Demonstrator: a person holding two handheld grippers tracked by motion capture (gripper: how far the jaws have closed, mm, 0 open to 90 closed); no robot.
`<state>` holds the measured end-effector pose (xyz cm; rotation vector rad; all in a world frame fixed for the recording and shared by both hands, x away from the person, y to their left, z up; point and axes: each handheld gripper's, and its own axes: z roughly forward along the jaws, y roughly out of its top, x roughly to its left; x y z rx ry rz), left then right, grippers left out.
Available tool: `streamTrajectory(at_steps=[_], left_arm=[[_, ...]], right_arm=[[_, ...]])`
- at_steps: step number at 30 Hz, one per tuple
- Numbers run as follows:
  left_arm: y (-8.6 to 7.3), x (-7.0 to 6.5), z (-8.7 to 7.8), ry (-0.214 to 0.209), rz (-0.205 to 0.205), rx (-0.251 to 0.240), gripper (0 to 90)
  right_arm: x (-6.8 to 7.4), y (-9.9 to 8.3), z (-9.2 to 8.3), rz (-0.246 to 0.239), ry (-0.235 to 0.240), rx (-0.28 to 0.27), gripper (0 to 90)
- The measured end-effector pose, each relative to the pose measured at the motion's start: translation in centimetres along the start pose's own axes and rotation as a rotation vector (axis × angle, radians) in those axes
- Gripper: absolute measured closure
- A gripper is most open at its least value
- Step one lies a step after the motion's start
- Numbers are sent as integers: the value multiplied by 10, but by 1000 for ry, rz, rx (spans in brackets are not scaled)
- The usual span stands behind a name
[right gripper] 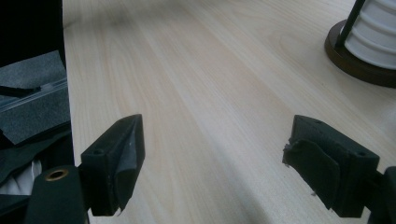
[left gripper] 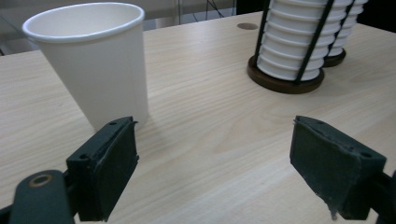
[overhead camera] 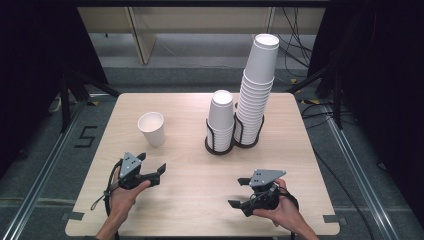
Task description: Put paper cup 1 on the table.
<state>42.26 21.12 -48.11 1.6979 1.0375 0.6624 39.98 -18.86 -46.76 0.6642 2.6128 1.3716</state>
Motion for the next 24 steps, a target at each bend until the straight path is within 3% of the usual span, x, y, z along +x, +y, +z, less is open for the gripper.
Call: streamTrajectory(at_steps=[10, 13, 16, 20, 24], left_arm=[[-8, -21, -13, -53, 13, -9, 146], [-14, -30, -16, -56, 21, 6, 146], [-20, -39, -16, -87, 19, 18, 145], [-24, -53, -18, -129, 50, 28, 145], [-25, -61, -23, -146, 65, 30, 145]], right_arm=[[0, -1, 1, 17, -8, 4, 199], [-1, -1, 0, 16, -11, -6, 203], [-4, -1, -2, 28, -24, -20, 202], [-6, -2, -5, 39, -37, -24, 203], [-8, -3, -5, 53, -53, -25, 202]])
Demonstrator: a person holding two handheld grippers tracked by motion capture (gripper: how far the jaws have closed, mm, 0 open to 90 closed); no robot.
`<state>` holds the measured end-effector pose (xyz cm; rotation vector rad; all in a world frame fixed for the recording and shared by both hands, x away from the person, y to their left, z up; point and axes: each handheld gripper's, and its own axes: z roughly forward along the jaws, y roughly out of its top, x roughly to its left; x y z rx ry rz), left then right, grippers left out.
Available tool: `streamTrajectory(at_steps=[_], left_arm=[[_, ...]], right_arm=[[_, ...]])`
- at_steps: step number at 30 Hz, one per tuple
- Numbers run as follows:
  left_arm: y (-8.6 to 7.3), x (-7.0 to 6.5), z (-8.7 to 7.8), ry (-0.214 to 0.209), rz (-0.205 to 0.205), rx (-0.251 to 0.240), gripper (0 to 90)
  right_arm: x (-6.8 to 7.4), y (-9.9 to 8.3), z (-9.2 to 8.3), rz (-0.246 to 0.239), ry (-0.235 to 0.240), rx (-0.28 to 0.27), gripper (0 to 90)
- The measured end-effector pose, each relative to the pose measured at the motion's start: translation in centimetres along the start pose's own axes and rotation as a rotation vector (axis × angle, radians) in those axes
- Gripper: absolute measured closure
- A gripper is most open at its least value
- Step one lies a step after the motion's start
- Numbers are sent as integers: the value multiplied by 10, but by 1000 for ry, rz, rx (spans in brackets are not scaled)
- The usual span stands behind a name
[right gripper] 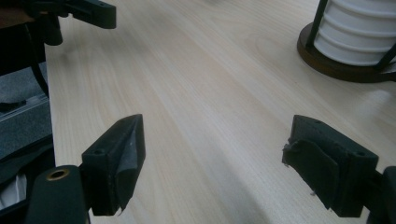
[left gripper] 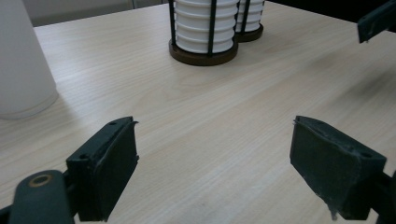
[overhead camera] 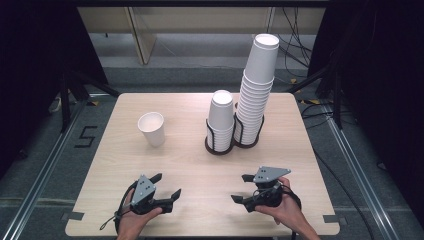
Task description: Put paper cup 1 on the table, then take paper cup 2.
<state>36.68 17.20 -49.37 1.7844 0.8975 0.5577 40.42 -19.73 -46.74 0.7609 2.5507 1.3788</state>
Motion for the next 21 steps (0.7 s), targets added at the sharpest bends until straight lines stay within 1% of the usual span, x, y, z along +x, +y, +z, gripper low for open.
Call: streamTrajectory(at_steps=[1, 2, 3, 4, 5, 6, 7, 9, 10, 11, 14, 15, 17, 18, 19, 20, 21], left_arm=[[0, -2, 0, -4, -1, -8, 145], [0, -3, -2, -3, 8, 3, 145], [-1, -5, -1, -10, 3, -7, 145], [-1, -6, -2, -15, 7, -5, 145], [-1, -8, -3, -14, 5, 4, 145], [-1, -10, -3, -18, 2, -8, 145], [-2, -11, -4, -27, -1, -16, 145], [-1, -14, -6, -34, 0, -6, 145], [-1, -15, -6, -39, 2, -14, 145], [-1, -16, -6, -45, 2, -18, 145], [-1, -22, -7, -47, 4, -11, 145], [-2, -23, -6, -56, 4, -19, 145], [-1, -25, -5, -65, 28, -12, 145], [-1, -25, -4, -63, 43, -9, 145], [-1, -25, -3, -52, 55, -2, 145], [-2, -24, -2, -53, 56, -12, 145], [-2, -24, -2, -45, 54, 1, 145]], right_arm=[[-1, 0, 0, -4, -5, -1, 203], [0, 0, 0, 4, -2, 0, 203], [-1, 0, 0, 3, -5, -2, 203], [-1, 0, -1, -4, -12, -3, 203], [0, -1, -1, 17, -5, -1, 203], [-1, 0, -1, 8, -5, -2, 203], [-2, 0, -1, 14, -5, -4, 203], [-3, 0, -2, 15, -16, -14, 203], [-4, 0, -3, 27, -13, -17, 203], [-4, -1, -3, 30, -20, -23, 203], [-8, -1, -5, 43, -23, -35, 202], [-9, -1, -5, 44, -34, -42, 202], [-10, -1, -7, 51, -36, -50, 202], [-10, -1, -8, 58, -41, -59, 202], [-10, 0, -9, 62, -47, -58, 202], [-11, 1, -11, 62, -54, -70, 202], [-11, 2, -12, 67, -51, -78, 202]])
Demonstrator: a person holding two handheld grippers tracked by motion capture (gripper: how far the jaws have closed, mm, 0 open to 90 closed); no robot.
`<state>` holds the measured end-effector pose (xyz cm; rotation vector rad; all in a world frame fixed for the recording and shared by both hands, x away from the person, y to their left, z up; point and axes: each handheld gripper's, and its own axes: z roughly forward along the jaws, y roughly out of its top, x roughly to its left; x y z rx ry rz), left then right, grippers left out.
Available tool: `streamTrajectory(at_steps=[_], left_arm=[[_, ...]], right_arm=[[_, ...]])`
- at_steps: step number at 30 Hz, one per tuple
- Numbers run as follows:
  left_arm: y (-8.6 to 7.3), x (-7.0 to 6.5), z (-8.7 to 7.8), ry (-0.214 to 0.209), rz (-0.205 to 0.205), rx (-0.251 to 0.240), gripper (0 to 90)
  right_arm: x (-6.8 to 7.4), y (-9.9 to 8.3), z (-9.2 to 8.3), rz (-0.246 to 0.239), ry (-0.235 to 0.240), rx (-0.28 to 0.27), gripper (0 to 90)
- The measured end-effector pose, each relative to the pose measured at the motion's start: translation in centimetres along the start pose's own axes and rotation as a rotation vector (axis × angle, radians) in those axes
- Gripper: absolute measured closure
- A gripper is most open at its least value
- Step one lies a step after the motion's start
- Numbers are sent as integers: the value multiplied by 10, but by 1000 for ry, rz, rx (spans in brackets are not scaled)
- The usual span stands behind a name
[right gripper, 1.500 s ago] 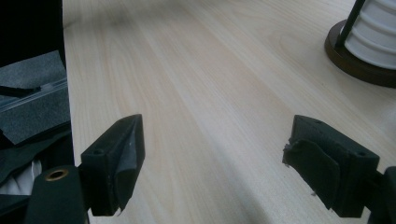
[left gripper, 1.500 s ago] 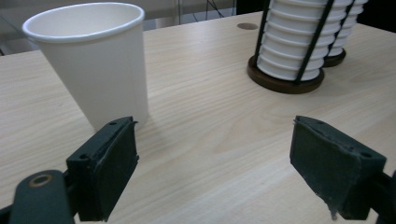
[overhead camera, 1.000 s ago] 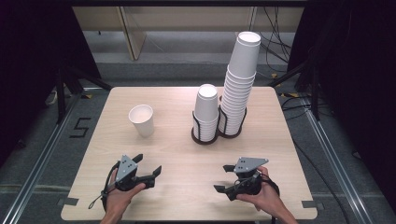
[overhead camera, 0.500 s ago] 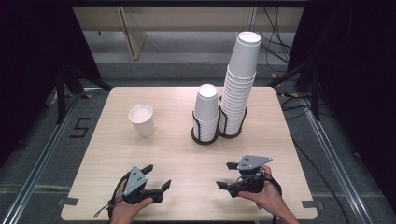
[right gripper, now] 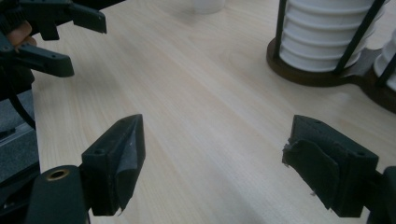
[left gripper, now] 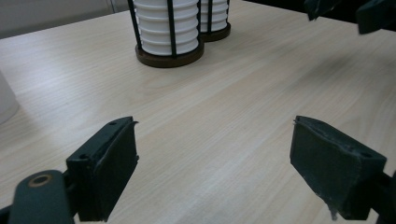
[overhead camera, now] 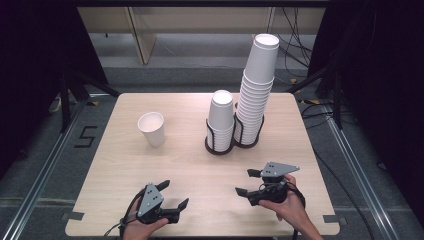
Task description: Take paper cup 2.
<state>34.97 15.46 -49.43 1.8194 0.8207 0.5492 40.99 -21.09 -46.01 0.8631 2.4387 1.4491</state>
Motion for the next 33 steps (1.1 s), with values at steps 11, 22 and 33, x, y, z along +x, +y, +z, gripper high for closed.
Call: streamTrajectory(at_steps=[11, 22, 33], left_arm=[[0, 2, 2, -13, -13, 2, 145], [-2, 2, 4, -17, -11, 7, 145], [-2, 3, 4, -17, -15, 19, 145]], right_arm=[[-13, 30, -29, 39, -90, -96, 197], [-36, 74, -64, 28, -204, -172, 157], [-60, 129, -77, 25, -264, -255, 156]])
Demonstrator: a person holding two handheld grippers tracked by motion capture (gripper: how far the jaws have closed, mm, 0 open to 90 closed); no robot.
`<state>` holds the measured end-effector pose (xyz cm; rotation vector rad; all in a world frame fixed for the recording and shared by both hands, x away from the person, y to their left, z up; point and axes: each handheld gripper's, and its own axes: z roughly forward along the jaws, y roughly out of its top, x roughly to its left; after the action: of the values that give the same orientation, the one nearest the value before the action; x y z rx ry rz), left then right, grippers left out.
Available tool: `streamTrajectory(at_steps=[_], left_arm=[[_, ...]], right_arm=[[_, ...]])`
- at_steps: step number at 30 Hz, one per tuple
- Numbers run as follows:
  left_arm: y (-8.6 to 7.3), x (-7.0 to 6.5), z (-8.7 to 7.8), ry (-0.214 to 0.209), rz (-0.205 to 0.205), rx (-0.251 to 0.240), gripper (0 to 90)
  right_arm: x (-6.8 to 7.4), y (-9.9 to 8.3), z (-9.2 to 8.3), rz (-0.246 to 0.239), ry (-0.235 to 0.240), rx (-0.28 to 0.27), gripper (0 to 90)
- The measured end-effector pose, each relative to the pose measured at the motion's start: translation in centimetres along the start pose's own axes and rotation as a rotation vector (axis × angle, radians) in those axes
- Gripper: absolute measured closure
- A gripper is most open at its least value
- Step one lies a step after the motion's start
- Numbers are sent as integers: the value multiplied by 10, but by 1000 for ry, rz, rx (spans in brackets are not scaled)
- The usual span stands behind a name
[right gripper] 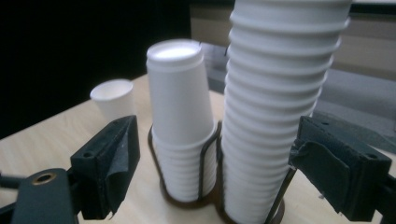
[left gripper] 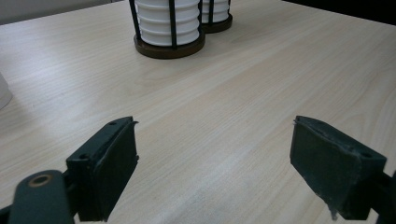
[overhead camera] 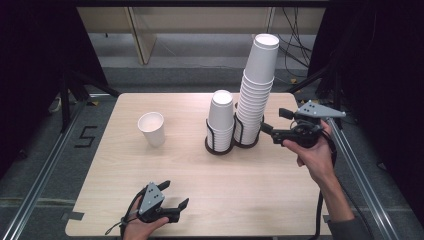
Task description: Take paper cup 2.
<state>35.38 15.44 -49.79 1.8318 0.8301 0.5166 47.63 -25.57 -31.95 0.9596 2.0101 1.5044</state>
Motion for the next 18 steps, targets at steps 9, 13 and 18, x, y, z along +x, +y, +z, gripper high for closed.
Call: streamTrajectory(at_steps=[9, 13, 18], left_arm=[[0, 1, 1, 1, -6, -4, 145], [0, 1, 0, 3, -4, 7, 145], [0, 1, 0, 4, -5, 7, 145]], right_arm=[[-10, 43, 13, -2, -45, -2, 155], [-15, 58, 17, 24, -66, -23, 155], [-25, 78, 24, 27, -85, -30, 154]])
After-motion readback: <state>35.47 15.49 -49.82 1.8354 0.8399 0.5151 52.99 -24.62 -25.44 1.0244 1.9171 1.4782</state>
